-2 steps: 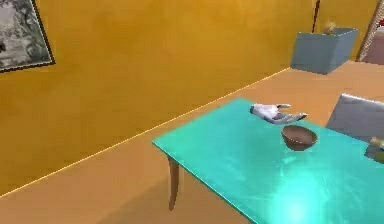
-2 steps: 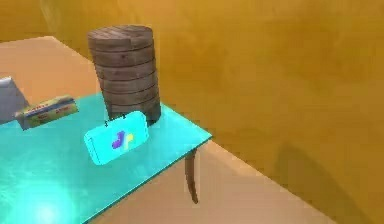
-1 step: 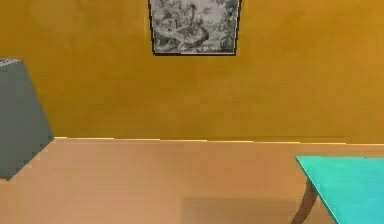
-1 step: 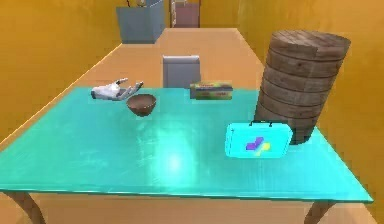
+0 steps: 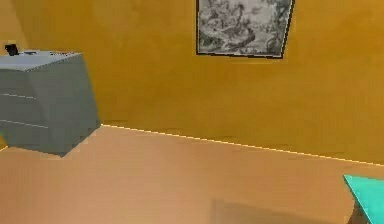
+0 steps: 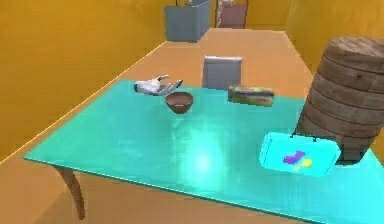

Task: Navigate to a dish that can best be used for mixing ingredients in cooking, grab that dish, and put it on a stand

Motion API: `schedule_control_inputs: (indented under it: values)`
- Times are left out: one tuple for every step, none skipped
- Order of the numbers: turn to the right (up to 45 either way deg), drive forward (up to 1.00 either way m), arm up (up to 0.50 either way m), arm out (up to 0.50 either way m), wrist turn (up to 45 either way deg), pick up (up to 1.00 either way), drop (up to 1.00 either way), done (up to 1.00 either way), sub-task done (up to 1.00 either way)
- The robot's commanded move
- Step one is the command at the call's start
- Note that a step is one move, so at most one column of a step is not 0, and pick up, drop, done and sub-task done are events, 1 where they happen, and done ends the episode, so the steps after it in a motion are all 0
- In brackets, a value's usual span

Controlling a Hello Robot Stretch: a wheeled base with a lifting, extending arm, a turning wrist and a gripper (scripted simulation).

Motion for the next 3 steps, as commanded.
schedule_control_inputs:
  values:
    - [45.0, 0.0, 0.0, 0.0, 0.0, 0.0, 0.0, 0.0, 0.0]
    - [39.0, 0.0, 0.0, 0.0, 0.0, 0.0, 0.0, 0.0, 0.0]
    - [0.0, 0.3, 0.0, 0.0, 0.0, 0.0, 0.0, 0.0, 0.0]
